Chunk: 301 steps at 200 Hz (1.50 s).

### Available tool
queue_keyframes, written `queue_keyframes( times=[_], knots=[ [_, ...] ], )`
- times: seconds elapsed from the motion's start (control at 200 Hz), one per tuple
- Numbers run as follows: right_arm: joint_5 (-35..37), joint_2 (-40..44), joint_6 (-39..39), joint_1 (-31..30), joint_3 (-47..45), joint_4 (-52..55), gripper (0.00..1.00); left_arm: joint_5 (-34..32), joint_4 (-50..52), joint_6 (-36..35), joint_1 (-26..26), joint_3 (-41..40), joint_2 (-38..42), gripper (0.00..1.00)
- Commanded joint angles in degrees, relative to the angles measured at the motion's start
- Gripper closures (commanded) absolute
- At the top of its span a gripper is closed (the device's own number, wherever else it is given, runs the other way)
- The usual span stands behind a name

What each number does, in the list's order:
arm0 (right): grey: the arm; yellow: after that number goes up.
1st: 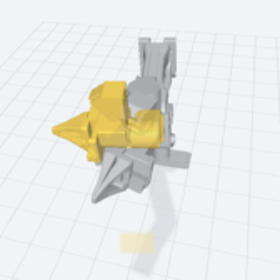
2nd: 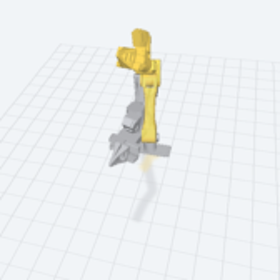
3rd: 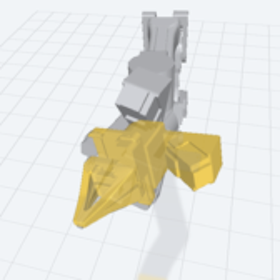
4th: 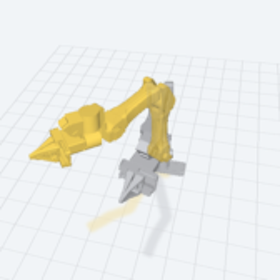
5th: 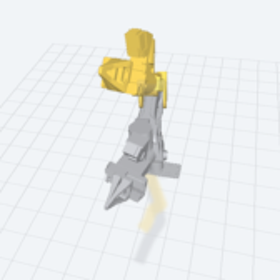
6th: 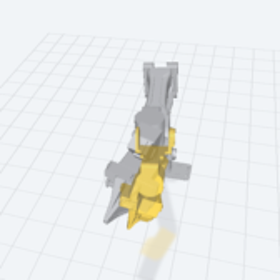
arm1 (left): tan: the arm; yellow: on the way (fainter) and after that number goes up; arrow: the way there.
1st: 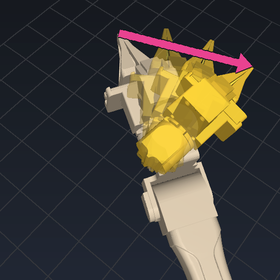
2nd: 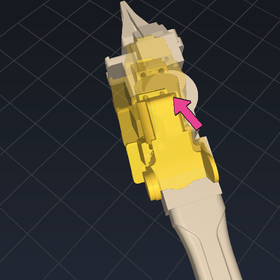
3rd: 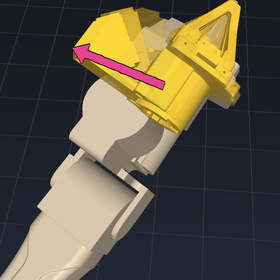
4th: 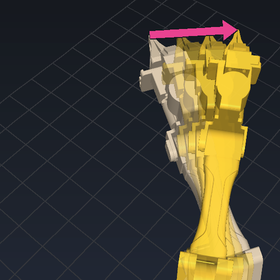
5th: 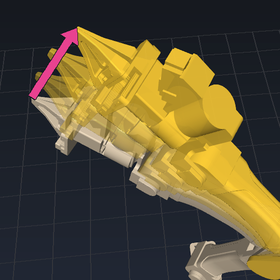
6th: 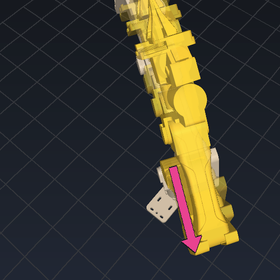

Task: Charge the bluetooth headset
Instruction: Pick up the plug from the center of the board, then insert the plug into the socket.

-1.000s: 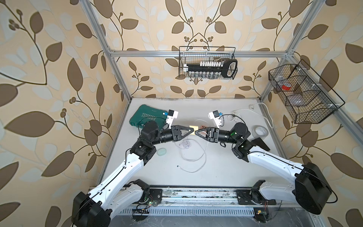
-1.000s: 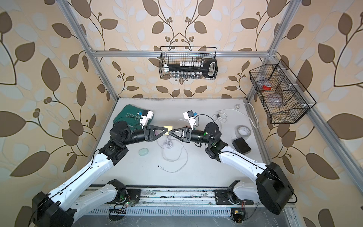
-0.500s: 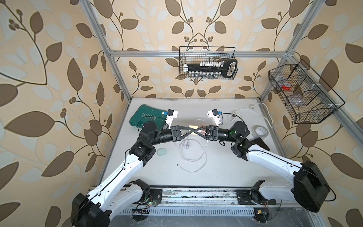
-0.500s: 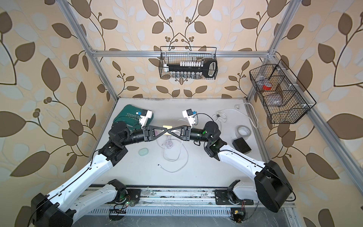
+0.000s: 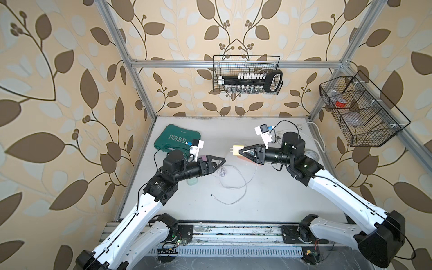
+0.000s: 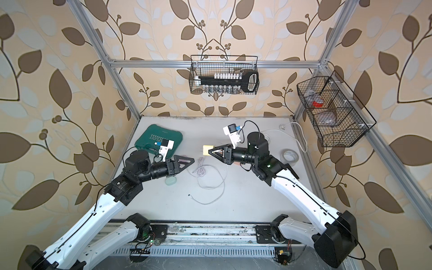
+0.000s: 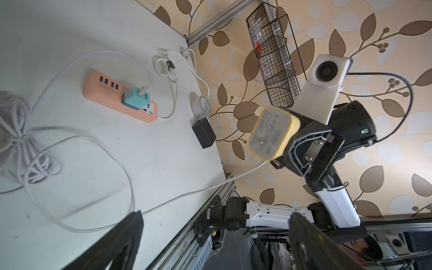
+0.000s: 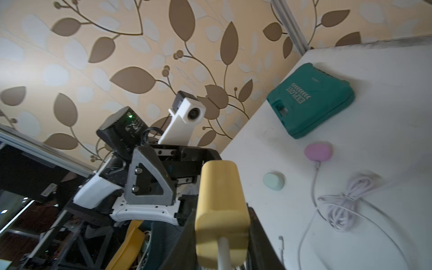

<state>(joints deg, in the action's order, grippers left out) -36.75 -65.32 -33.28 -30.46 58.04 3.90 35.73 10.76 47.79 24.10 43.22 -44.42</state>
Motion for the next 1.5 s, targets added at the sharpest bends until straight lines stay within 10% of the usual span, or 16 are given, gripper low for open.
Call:
queue_keyframes(
  times=[0.0,0.575,1.499],
  knots=[
    [11.2,-0.2,16.8,0.8,5.1,22.9,0.84,-2.3,5.0,-3.0,-1.5,0.5,1.3,0.01],
    [37.2,-18.1,53.2,1.1,24.6,51.9,0.8,0.6,8.3,-4.2,-1.9,-3.3,6.7,0.01],
    [28.0,-35.1,77.7,13.6,27.2,50.8,0.76,5.4,6.8,-5.3,-2.7,-2.8,2.4,0.02]
  ],
)
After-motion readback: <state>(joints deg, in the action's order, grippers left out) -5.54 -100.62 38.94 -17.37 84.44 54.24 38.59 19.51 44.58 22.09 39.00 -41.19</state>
